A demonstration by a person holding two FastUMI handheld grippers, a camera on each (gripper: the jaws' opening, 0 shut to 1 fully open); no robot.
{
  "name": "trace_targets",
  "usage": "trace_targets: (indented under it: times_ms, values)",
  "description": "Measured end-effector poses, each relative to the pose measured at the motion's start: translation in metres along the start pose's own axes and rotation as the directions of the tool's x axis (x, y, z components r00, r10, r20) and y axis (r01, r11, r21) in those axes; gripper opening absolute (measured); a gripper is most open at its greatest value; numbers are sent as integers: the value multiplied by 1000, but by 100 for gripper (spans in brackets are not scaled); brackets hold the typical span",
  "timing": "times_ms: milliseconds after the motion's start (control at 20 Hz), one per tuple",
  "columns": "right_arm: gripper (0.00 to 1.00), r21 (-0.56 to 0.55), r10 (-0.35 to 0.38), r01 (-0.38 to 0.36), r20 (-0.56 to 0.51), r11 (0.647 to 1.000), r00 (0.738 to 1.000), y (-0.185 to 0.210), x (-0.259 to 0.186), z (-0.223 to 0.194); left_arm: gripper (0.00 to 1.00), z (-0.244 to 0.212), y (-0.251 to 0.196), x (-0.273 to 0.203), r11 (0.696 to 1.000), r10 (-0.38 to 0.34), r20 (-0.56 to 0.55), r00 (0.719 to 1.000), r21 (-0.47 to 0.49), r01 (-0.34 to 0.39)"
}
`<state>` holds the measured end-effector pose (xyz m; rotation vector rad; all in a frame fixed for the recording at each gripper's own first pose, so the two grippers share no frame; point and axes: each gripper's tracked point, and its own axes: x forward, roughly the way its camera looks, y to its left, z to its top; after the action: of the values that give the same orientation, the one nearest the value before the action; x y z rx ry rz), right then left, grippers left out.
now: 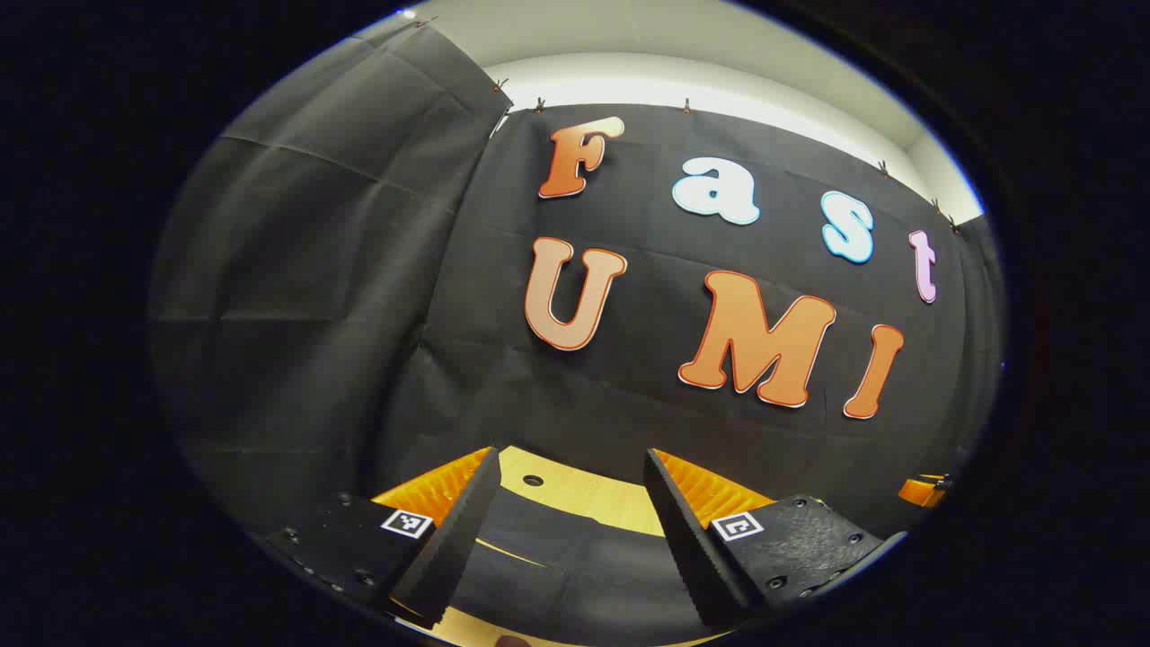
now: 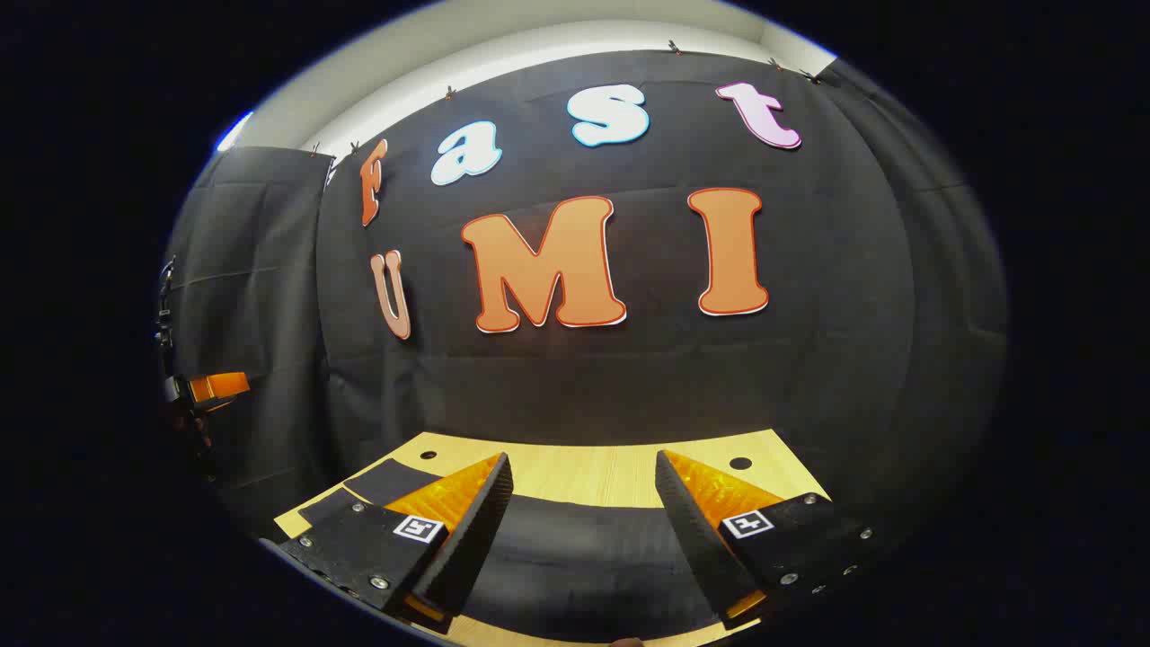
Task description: Grasp the waist and the cuffs of the jeans and fold them to make the two legs overlap; first hold the waist and fold one-third of the jeans toward the cuffs, then hold the cuffs and fold the remaining one-third in the same direction to finish folding.
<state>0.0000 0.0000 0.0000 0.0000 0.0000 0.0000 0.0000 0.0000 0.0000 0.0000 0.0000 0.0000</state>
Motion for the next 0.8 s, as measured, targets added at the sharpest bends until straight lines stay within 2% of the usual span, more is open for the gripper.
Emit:
trace_targets:
  times_ms: [100, 150, 250, 300, 350, 450, 650, 750, 800]
  values:
    - [100, -4, -38, 38, 18, 999, 999, 3, 0, 4, 97, 8, 2, 10, 999, -36, 14, 999, -3, 36]
    - [96, 9, -59, 59, 16, 998, 998, 7, -1, 3, 97, 11, 3, 17, 998, -62, 8, 998, -15, 63]
    - [96, 44, -73, 72, 29, 996, 997, 22, -2, 5, 97, 13, 14, 33, 994, -99, 2, 995, -39, 99]
    - [100, 56, -97, 95, 36, 994, 995, 26, -2, 5, 97, 11, 20, 43, 994, -102, -13, 995, -45, 101]
    - [96, 67, -113, 111, 31, 992, 993, 30, -3, 1, 96, 5, 29, 50, 994, -103, -43, 994, -51, 101]
    - [96, 64, -109, 107, 19, 992, 994, 43, -3, -5, 97, 6, 40, 56, 992, -114, -45, 992, -55, 111]
    - [96, -13, -130, 130, 11, 991, 991, 45, -10, -4, 97, 11, 61, 64, 997, -77, -22, 997, 22, 78]
    - [96, -15, -132, 132, 6, 991, 991, 46, -12, -5, 97, 16, 63, 67, 995, -61, -10, 998, 77, 62]
    - [100, -13, -135, 136, 11, 991, 991, 45, -13, -4, 97, 15, 64, 67, 993, -54, -4, 999, 107, 54]
